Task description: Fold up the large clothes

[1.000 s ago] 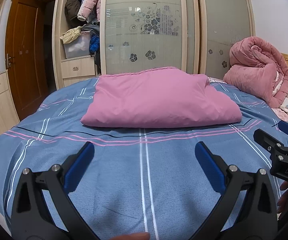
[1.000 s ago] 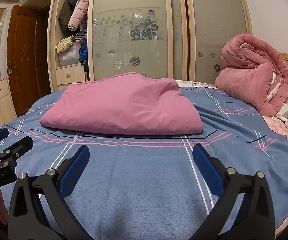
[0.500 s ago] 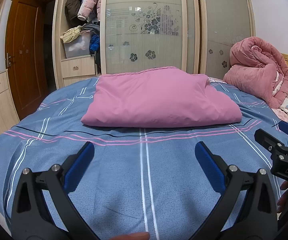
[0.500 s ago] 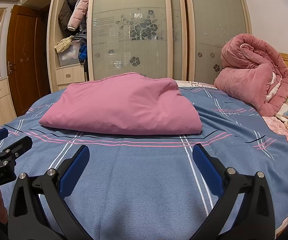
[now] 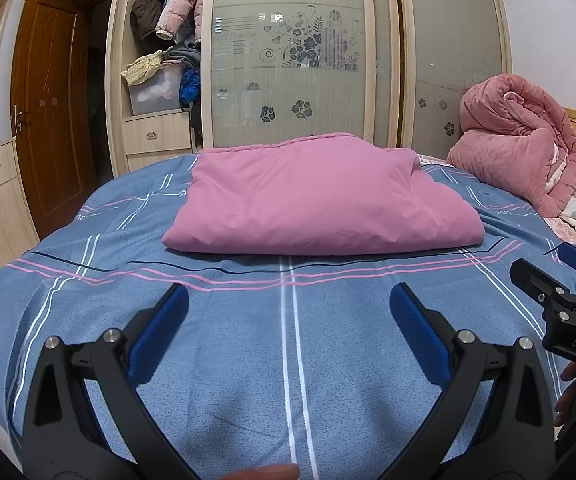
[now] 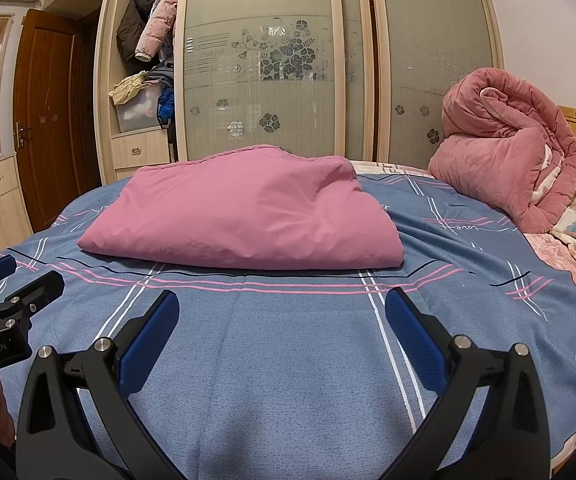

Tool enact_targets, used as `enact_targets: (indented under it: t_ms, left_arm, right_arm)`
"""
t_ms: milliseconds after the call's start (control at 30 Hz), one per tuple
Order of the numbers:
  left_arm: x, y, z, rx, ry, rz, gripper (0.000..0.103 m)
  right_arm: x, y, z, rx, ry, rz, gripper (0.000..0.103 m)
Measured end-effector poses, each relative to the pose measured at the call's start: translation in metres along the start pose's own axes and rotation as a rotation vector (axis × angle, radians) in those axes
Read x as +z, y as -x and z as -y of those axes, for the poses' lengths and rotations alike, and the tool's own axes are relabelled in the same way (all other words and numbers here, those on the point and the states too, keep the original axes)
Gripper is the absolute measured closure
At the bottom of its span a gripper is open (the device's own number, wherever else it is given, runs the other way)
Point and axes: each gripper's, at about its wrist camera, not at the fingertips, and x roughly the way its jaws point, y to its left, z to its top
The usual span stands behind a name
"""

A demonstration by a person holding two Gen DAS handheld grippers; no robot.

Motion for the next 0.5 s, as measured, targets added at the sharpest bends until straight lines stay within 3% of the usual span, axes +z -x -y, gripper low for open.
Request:
enact_targets:
  t_ms: [500]
  left_arm:
    - [0.0001, 0.0000, -0.0008, 0.001, 0.000, 0.000, 0.002]
  right_arm:
    - [-0.0002, 0.0003, 0.0017, -0.002, 0.001, -0.002, 0.001]
